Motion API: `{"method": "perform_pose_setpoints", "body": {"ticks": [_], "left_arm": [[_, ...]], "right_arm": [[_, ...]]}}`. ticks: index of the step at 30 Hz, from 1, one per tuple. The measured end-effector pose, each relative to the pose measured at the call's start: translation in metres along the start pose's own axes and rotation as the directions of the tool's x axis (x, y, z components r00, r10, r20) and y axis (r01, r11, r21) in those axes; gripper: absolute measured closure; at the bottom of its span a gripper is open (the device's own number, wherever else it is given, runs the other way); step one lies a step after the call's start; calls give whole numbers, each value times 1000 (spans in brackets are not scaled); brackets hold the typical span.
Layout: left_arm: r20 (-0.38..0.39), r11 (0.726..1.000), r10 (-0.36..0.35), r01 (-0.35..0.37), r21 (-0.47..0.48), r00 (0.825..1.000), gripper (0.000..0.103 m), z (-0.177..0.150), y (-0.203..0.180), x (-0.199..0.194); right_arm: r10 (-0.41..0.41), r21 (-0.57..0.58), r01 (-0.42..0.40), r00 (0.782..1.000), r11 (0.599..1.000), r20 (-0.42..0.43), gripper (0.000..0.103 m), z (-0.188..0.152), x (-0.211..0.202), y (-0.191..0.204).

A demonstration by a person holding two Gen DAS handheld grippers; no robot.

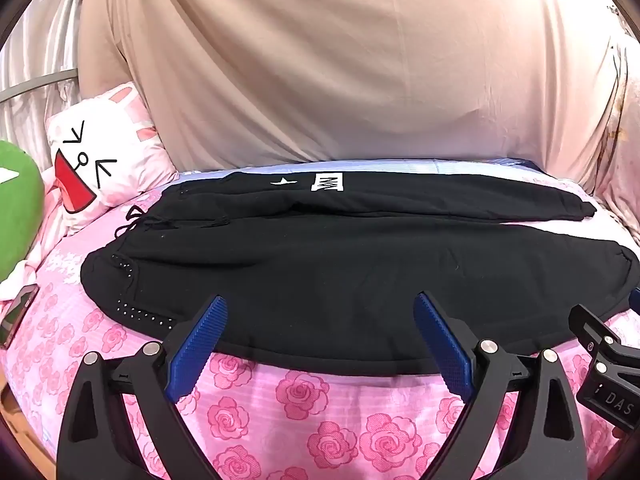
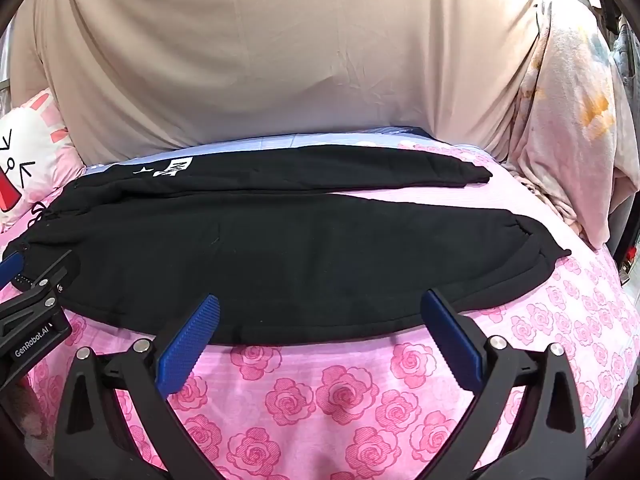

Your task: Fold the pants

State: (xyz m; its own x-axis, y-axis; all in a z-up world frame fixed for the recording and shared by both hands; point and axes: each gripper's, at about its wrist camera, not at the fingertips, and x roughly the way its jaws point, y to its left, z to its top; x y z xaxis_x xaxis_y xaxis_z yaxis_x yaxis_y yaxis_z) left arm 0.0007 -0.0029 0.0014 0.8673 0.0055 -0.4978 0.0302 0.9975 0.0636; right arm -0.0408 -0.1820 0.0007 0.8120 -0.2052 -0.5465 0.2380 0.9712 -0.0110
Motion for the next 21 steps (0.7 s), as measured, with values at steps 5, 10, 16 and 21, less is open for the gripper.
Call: {"method": "perform_pose_setpoints", "body": {"ticks": [5,10,16,21], "left_arm": [[-4,1000,3,-3,-1,1000,11,2,0,2],[0,1000,2,-2,2,1000,11,0,0,-1],[0,1000,1,-1,1,1000,11,-1,2,-4],[0,1000,-2,2,3,1000,11,-1,1,-2]], "right_arm": [[0,1,0,1000,1000,0,5,0,0,1],[1,2,-1,1000,1000,-1,5,-1,1,1],[2,2,-2,1000,1000,-1,5,-1,1,1],[1,3,-1,1000,1000,-2,5,-1,1,1]]}}
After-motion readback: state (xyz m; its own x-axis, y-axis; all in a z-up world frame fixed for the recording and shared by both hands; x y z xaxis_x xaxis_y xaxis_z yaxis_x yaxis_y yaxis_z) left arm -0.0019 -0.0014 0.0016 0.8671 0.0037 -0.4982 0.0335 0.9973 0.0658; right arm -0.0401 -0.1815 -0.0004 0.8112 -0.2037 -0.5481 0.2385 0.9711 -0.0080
